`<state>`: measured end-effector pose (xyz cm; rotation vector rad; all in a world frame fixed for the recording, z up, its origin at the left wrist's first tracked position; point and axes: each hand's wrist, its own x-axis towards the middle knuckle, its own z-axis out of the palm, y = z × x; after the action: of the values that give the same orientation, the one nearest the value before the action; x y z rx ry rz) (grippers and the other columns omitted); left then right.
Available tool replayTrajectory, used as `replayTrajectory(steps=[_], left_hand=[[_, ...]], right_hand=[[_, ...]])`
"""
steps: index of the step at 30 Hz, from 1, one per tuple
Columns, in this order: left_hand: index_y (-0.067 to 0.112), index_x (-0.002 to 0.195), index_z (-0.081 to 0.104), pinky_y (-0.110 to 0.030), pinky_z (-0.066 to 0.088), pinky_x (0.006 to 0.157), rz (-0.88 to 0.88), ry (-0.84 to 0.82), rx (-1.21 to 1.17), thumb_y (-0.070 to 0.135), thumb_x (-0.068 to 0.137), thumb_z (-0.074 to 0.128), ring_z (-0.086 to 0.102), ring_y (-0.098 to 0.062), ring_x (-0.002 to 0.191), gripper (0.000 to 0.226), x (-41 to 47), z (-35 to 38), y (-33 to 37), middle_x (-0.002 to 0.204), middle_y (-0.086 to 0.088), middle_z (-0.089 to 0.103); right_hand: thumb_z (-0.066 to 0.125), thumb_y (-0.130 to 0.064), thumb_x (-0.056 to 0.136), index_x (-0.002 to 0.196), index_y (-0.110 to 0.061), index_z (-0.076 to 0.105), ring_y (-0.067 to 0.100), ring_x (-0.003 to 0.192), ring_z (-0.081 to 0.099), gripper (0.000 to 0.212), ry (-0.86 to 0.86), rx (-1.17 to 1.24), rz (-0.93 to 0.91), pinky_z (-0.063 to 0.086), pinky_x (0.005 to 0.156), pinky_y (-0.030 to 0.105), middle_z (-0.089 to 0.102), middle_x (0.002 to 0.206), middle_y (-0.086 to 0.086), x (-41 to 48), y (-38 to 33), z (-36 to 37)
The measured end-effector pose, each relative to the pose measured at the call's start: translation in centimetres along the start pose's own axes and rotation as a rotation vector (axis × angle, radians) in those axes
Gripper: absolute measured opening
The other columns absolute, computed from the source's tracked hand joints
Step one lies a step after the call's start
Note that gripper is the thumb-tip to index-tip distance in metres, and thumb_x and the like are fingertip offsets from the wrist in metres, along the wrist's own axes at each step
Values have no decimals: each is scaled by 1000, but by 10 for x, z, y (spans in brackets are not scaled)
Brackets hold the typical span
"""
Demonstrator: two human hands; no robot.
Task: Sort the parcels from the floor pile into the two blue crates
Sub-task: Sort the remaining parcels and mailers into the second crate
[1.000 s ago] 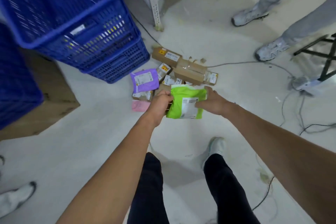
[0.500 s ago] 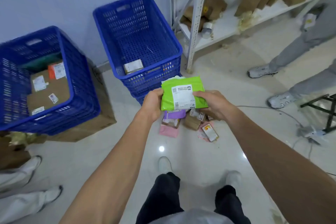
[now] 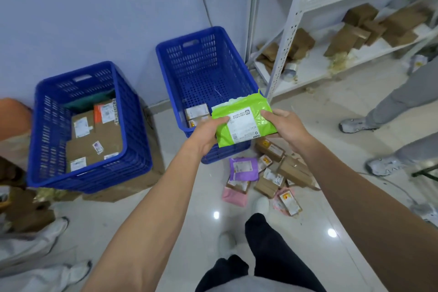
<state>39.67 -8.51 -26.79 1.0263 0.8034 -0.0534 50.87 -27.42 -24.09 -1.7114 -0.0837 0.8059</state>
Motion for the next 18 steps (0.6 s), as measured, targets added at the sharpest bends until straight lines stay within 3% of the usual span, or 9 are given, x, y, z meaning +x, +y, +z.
replayTrajectory(steps=[3, 8, 12, 16, 18], left_hand=[[5, 122, 67, -52, 53, 100, -19, 52, -21, 9, 94, 65, 69, -29, 112, 28, 22, -6, 13, 117, -11, 74], [8, 122, 67, -50, 54, 98, -30, 96, -18, 11, 95, 64, 69, -28, 112, 27, 60, -11, 42, 118, -9, 74], [10, 123, 66, -46, 57, 93, -9, 141, -16, 12, 94, 65, 70, -27, 110, 29, 94, -27, 66, 116, -8, 75], [17, 116, 67, -33, 60, 69, -17, 135, 29, 14, 93, 67, 71, -24, 101, 23, 129, -45, 87, 115, -6, 75], [20, 116, 67, -29, 59, 69, -30, 100, 39, 14, 93, 68, 72, -20, 102, 24, 153, -54, 99, 113, -1, 76]], right_hand=[[65, -30, 96, 99, -13, 74, 6, 61, 68, 19, 40, -48, -50, 59, 59, 25, 73, 80, 2, 34, -16, 10], [61, -33, 93, 82, -6, 73, 13, 66, 53, 32, 66, -287, -200, 45, 67, 31, 60, 67, 6, 101, -35, 23], [52, -30, 97, 72, -9, 57, 20, 65, 50, 32, 78, -597, -313, 41, 66, 36, 52, 61, 0, 151, -50, 39], [42, -20, 101, 89, -7, 55, 29, 79, 57, 22, 174, -727, -335, 48, 73, 45, 59, 84, 7, 187, -62, 67], [38, -20, 102, 92, -9, 53, 29, 83, 57, 22, 223, -700, -302, 47, 76, 47, 58, 92, 7, 211, -65, 82]])
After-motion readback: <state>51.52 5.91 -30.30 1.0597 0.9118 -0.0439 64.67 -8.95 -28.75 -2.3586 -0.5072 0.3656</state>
